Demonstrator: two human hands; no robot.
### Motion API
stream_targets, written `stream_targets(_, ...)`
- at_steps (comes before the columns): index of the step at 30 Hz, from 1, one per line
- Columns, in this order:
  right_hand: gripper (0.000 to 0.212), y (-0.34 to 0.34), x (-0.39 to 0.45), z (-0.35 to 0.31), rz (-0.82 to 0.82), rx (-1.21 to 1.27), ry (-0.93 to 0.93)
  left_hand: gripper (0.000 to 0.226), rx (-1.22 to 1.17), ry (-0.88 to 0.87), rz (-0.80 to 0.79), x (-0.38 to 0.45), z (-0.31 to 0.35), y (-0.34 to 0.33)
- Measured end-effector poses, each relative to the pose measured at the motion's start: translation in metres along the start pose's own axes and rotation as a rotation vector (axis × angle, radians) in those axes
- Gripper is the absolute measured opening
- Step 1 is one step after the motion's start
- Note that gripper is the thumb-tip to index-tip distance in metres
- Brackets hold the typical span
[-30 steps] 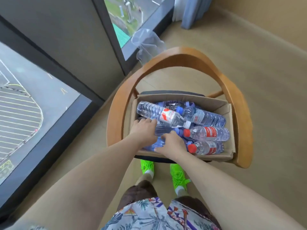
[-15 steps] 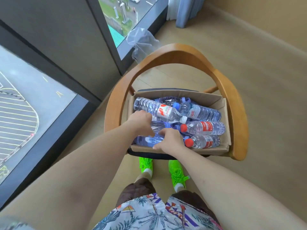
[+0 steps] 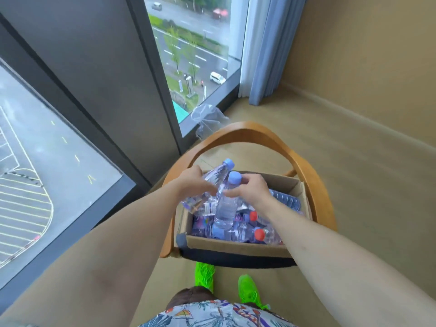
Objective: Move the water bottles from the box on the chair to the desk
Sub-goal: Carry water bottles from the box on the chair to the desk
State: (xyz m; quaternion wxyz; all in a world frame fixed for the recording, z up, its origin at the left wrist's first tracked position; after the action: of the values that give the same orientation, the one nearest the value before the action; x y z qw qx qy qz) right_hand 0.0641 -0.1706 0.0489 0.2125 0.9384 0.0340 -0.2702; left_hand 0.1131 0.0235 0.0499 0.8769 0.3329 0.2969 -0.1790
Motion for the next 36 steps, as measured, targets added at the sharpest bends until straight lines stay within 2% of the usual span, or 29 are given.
stream_targets(4, 0.003, 0.021, -0.002, -0.037, -0.052, 0.429, -0.023, 0.036, -0.484, -0.081, 0.029, -0.016, 0.04, 0.015)
stream_targets(7, 0.033, 0.036, 0.0, -0.069, -0.061, 0.639, -0.061, 0.026, -0.664, -0.149, 0.067, -0.027, 0.069, 0.039)
stream_targets(10, 0.046, 0.051, 0.0, -0.112, -0.056, 0.597, -0.022, 0.036, -0.729, -0.194, 0.099, -0.039, 0.094, 0.07)
stream_targets(15, 0.021, 0.059, -0.007, -0.176, -0.099, 0.463, 0.073, 0.009, -0.715, -0.23, 0.21, -0.059, 0.125, 0.115)
stream_targets(19, 0.02, 0.067, -0.013, -0.208, -0.134, 0.457, 0.139, 0.007, -0.762, -0.275, 0.309, -0.074, 0.144, 0.133)
stream_targets(24, 0.019, 0.079, -0.022, -0.233, -0.153, 0.43, 0.241, 0.035, -0.87, -0.292, 0.425, -0.097, 0.158, 0.141)
stream_targets(30, 0.023, 0.073, -0.045, -0.247, -0.289, 0.358, 0.334, 0.039, -0.936, -0.291, 0.582, -0.143, 0.145, 0.135)
stream_targets(33, 0.022, 0.055, -0.059, -0.248, -0.378, 0.309, 0.372, 0.035, -0.966, -0.263, 0.722, -0.176, 0.123, 0.134)
stream_targets(36, 0.022, 0.027, -0.08, -0.244, -0.463, 0.249, 0.391, 0.043, -0.992, -0.231, 0.822, -0.218, 0.095, 0.13)
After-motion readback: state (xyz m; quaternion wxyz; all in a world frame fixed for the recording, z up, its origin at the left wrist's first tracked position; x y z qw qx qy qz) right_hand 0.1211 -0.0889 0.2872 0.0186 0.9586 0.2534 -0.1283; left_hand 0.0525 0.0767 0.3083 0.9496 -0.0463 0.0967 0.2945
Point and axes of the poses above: each hand's wrist, its own x-axis towards the middle knuckle, its own y-axis out of the back of the hand, z = x × y, the point moved 5 cm from there along x, towards the middle knuckle, and after that the axes turned 6 degrees about -x, right-handed, at the moved point
